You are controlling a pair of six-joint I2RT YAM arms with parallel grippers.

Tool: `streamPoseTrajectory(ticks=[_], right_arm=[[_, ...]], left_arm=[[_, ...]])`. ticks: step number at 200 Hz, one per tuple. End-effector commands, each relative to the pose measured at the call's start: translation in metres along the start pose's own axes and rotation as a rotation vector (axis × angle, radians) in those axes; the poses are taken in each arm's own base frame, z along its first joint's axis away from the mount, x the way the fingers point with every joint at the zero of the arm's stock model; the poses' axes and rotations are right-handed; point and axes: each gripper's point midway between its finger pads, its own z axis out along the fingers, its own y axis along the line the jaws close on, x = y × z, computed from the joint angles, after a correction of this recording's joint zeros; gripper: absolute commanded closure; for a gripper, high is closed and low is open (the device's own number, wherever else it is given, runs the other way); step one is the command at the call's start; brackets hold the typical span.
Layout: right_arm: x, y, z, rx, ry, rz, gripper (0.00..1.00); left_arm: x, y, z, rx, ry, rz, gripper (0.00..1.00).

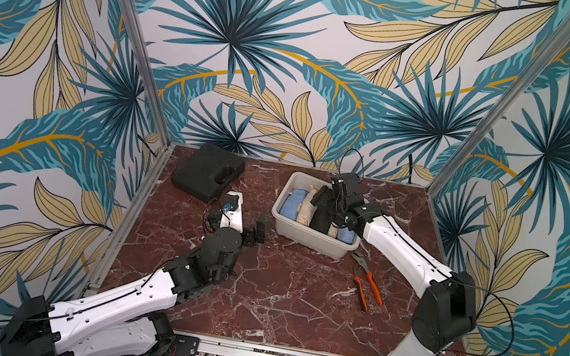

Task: Put the umbrella into the storage box
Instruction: Place the umbrella in the storage box, then reset both arms

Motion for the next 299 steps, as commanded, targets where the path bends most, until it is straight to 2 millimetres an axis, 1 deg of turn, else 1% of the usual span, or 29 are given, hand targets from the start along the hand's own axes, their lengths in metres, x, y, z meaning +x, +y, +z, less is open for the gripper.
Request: streamPoseTrajectory(ticks=[1, 11, 24, 44, 52, 62, 74, 83, 85, 89, 100, 110, 124, 136, 137, 151, 160, 179, 194, 205, 214, 224, 235, 246, 259, 276, 286, 290, 299], right_arm=[[-0.038, -0.029, -0.051, 0.089, -0.182, -0.168, 0.2], [-0.048, -0.048, -0.071, 0.147, -0.24, -0.213, 0.18], [-0.057, -0.079, -0.091, 0.248, -0.307, -0.265, 0.16], [-0.066, -0.136, -0.109, 0.416, -0.361, -0.29, 0.09], [-0.068, -0.163, -0.112, 0.492, -0.376, -0.274, 0.08], [-0.069, -0.193, -0.111, 0.558, -0.38, -0.258, 0.06], [-0.066, -0.221, -0.106, 0.617, -0.391, -0.252, 0.04], [-0.061, -0.237, -0.097, 0.645, -0.39, -0.26, 0.03], [-0.064, -0.236, -0.096, 0.637, -0.408, -0.256, 0.02], [-0.062, -0.239, -0.091, 0.633, -0.41, -0.262, 0.02], [-0.054, -0.244, -0.075, 0.617, -0.407, -0.287, 0.01], [-0.047, -0.242, -0.059, 0.56, -0.416, -0.305, 0.01], [-0.032, -0.234, -0.034, 0.448, -0.41, -0.335, 0.01], [-0.024, -0.23, -0.02, 0.386, -0.41, -0.338, 0.0], [-0.023, -0.23, -0.019, 0.383, -0.407, -0.343, 0.0], [-0.017, -0.237, -0.008, 0.407, -0.391, -0.372, 0.0], [-0.019, -0.239, -0.009, 0.412, -0.445, -0.403, 0.01], [-0.029, -0.234, -0.02, 0.377, -0.544, -0.427, 0.0], [-0.021, -0.233, -0.012, 0.322, -0.518, -0.435, 0.0], [-0.01, -0.23, -0.002, 0.266, -0.513, -0.475, 0.01], [-0.009, -0.227, 0.002, 0.216, -0.521, -0.483, 0.0], [-0.003, -0.227, 0.01, 0.159, -0.472, -0.483, 0.01], [-0.004, -0.225, 0.012, 0.127, -0.474, -0.487, 0.0], [-0.004, -0.228, 0.013, 0.105, -0.444, -0.46, 0.0], [-0.006, -0.23, 0.013, 0.101, -0.453, -0.455, 0.0], [-0.007, -0.232, 0.011, 0.118, -0.457, -0.448, 0.0], [-0.007, -0.232, 0.012, 0.117, -0.454, -0.448, 0.0], [-0.007, -0.233, 0.011, 0.12, -0.455, -0.449, 0.01], [-0.007, -0.232, 0.011, 0.118, -0.456, -0.449, 0.0]], left_arm=[[-0.006, 0.013, 0.011, -0.012, 0.018, -0.055, 0.0], [-0.006, 0.024, 0.015, -0.044, 0.033, -0.044, 0.0], [-0.001, 0.043, 0.019, -0.094, 0.06, -0.032, 0.0], [0.009, 0.078, 0.021, -0.193, 0.1, -0.022, 0.0], [0.013, 0.094, 0.02, -0.242, 0.111, -0.023, 0.0], [0.016, 0.112, 0.019, -0.291, 0.111, -0.032, 0.0], [0.021, 0.133, 0.018, -0.336, 0.1, -0.052, 0.0], [0.024, 0.147, 0.019, -0.359, 0.088, -0.07, 0.0], [0.025, 0.151, 0.019, -0.364, 0.089, -0.072, 0.0], [0.027, 0.156, 0.019, -0.374, 0.087, -0.079, 0.0], [0.031, 0.171, 0.019, -0.404, 0.087, -0.089, 0.0], [0.035, 0.182, 0.019, -0.431, 0.09, -0.075, 0.0], [0.043, 0.192, 0.02, -0.45, 0.107, -0.045, 0.0], [0.05, 0.198, 0.023, -0.451, 0.11, -0.042, 0.0], [0.054, 0.198, 0.022, -0.451, 0.118, -0.038, 0.0], [0.059, 0.199, 0.03, -0.415, 0.107, -0.041, 0.0], [0.061, 0.198, 0.034, -0.394, 0.124, -0.03, 0.0], [0.054, 0.19, 0.047, -0.336, 0.093, 0.033, 0.0], [0.051, 0.187, 0.058, -0.313, 0.08, 0.082, 0.0], [0.051, 0.186, 0.066, -0.302, 0.068, 0.113, 0.0], [0.053, 0.185, 0.071, -0.29, 0.046, 0.132, 0.0], [0.061, 0.185, 0.078, -0.269, 0.053, 0.171, 0.0], [0.07, 0.186, 0.084, -0.263, 0.099, 0.204, 0.0], [0.073, 0.188, 0.087, -0.244, 0.078, 0.223, 0.0], [0.077, 0.191, 0.088, -0.218, 0.032, 0.217, 0.0], [0.093, 0.202, 0.089, -0.202, 0.014, 0.181, 0.0], [0.1, 0.201, 0.088, -0.183, -0.02, 0.19, 0.0], [0.098, 0.2, 0.087, -0.175, -0.048, 0.196, 0.0], [0.103, 0.198, 0.084, -0.166, -0.015, 0.191, 0.0]])
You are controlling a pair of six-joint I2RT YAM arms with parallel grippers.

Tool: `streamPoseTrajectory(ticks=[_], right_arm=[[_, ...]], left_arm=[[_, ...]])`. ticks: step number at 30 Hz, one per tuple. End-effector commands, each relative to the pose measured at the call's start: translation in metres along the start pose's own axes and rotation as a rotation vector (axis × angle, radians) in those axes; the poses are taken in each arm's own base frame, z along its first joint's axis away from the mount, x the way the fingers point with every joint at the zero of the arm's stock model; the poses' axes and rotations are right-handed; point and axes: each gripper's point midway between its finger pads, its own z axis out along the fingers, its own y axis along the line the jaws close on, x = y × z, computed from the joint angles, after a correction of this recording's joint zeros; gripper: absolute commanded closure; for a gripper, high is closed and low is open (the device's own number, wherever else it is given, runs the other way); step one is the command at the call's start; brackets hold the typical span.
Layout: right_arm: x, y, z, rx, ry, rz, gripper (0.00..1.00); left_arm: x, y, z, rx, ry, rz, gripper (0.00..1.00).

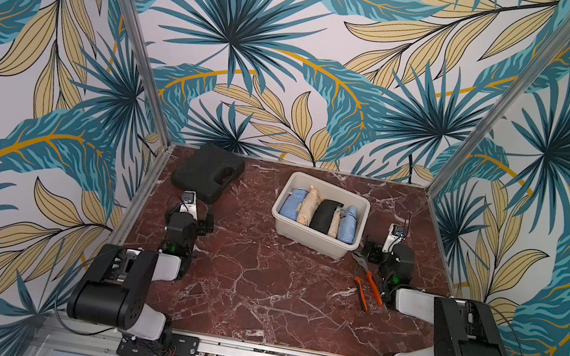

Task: Put the umbrella into the storage box
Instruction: Reset both arms

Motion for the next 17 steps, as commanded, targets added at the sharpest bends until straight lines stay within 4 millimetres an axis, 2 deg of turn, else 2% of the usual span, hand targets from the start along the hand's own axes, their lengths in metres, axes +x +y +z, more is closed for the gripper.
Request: streamPoseTrajectory(ticks=[1, 10, 17], right_arm=[[-0.008, 0.005, -0.002, -0.033, -0.032, 0.007, 0.0], [-0.007, 0.006, 0.001, -0.032, -0.017, 0.001, 0.01], [-0.007, 0.006, -0.001, -0.032, -0.026, 0.002, 0.0]], left_arm=[[-0.027, -0.008, -0.008, 0.071, -0.154, -0.001, 0.0], [-0.027, -0.017, 0.012, 0.099, -0.065, 0.028, 0.0], [-0.027, -0.014, 0.012, 0.087, -0.073, 0.02, 0.0]])
